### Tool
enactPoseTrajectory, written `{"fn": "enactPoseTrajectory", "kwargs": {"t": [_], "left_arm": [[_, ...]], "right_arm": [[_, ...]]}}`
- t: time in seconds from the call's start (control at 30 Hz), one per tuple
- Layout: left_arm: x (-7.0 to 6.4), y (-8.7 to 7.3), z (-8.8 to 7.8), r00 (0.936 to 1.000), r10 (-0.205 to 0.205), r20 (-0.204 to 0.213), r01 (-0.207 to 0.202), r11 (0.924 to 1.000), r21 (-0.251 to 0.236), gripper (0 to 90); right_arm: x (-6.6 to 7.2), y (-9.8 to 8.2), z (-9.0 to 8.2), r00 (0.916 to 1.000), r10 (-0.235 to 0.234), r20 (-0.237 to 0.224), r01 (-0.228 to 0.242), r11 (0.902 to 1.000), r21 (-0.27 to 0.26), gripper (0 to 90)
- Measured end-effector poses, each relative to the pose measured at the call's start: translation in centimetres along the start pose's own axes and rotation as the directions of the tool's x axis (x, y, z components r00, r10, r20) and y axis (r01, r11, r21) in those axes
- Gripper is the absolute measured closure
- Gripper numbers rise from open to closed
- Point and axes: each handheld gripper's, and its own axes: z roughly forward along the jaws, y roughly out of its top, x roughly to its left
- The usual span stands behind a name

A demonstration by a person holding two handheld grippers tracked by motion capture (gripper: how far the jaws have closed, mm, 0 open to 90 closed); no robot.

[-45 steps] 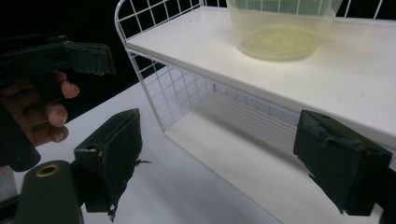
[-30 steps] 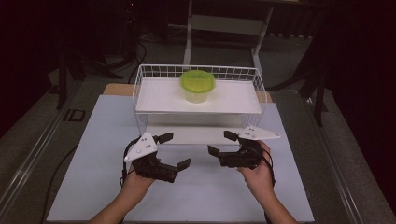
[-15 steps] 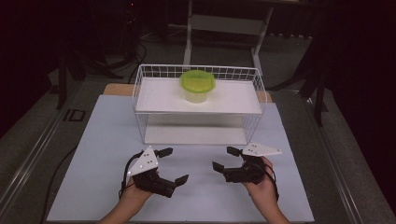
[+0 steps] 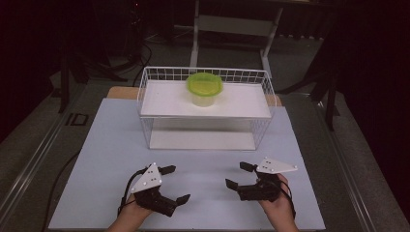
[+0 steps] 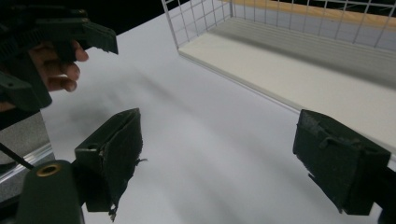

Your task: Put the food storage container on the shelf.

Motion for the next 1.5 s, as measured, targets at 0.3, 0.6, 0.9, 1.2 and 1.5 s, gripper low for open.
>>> {"fn": "enactPoseTrajectory", "kwargs": {"t": [0.3,0.6,0.9,1.2,1.5], "left_arm": [[0.3,-0.7,-1.8,0.9999,-0.012,-0.008,0.012,0.9999,0.01,1.3],[0.8,-1.3,-3.4,0.9993,-0.029,-0.024,0.028,0.9995,-0.012,1.3],[0.8,-2.2,-4.2,0.9985,-0.038,-0.041,0.036,0.9986,-0.039,1.3],[0.9,-2.5,-4.7,0.9977,-0.038,-0.056,0.035,0.9975,-0.062,1.3],[0.8,-2.3,-4.6,0.9975,-0.044,-0.055,0.039,0.9952,-0.089,1.3]], "right_arm": [[0.0,-1.0,-1.5,1.0,0.0,-0.001,0.0,0.9999,0.014,15.6],[0.0,-1.4,-3.8,0.9999,-0.001,0.011,0.001,0.9994,-0.035,15.6],[-1.0,-3.2,-4.7,0.9987,-0.024,0.045,0.026,0.9985,-0.048,15.5],[-2.2,-4.0,-4.6,0.9981,-0.051,0.034,0.053,0.9964,-0.067,15.5],[-2.7,-4.5,-3.9,0.9997,-0.018,0.019,0.019,0.9973,-0.07,15.0]]}}
